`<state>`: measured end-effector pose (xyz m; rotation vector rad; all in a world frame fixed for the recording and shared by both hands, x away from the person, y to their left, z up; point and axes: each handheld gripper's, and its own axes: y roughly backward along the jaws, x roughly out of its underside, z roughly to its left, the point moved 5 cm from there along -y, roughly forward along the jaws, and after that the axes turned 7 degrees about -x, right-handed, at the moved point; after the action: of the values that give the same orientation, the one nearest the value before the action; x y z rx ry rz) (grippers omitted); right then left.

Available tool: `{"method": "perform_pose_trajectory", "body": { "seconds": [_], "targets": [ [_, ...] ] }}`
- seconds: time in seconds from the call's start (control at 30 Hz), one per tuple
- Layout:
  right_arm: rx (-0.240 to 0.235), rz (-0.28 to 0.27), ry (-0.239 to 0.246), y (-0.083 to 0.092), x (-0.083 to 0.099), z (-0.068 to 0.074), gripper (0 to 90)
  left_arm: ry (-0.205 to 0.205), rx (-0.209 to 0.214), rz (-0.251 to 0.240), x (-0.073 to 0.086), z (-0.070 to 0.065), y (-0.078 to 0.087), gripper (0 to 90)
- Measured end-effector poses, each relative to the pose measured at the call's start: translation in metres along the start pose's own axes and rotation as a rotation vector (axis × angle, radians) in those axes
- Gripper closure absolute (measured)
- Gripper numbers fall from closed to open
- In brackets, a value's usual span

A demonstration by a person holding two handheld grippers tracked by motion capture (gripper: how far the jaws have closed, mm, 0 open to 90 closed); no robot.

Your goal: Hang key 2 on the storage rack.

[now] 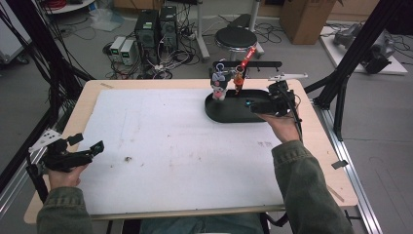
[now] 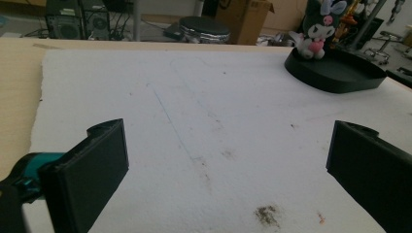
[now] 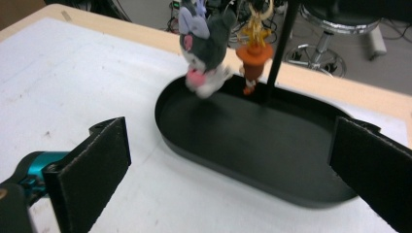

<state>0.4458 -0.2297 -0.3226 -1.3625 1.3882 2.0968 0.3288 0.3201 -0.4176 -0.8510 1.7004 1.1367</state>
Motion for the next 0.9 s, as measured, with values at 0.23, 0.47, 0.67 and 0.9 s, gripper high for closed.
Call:
{"method": "perform_pose_trajectory", "body": {
  "seconds": [0.23, 0.47, 0.67, 0.9],
  "targets": [
    [-0.006, -0.045, -0.013, 0.009, 0.024, -0.012, 0.6, -0.013, -0.007, 0.022, 0.002, -0.001, -0.002, 1.9],
    [-0.015, -0.127, -0.034, 0.021, 0.043, -0.022, 0.6, -0.024, -0.005, 0.036, 0.004, -0.002, -0.003, 1.9],
    [-0.021, -0.202, -0.023, 0.030, 0.056, -0.022, 0.5, -0.028, -0.010, 0.041, 0.004, -0.001, -0.004, 1.9],
    [-0.018, -0.190, -0.046, 0.029, 0.077, -0.030, 0.5, -0.036, -0.012, 0.053, 0.005, -0.001, -0.005, 1.9]
  ]
}}
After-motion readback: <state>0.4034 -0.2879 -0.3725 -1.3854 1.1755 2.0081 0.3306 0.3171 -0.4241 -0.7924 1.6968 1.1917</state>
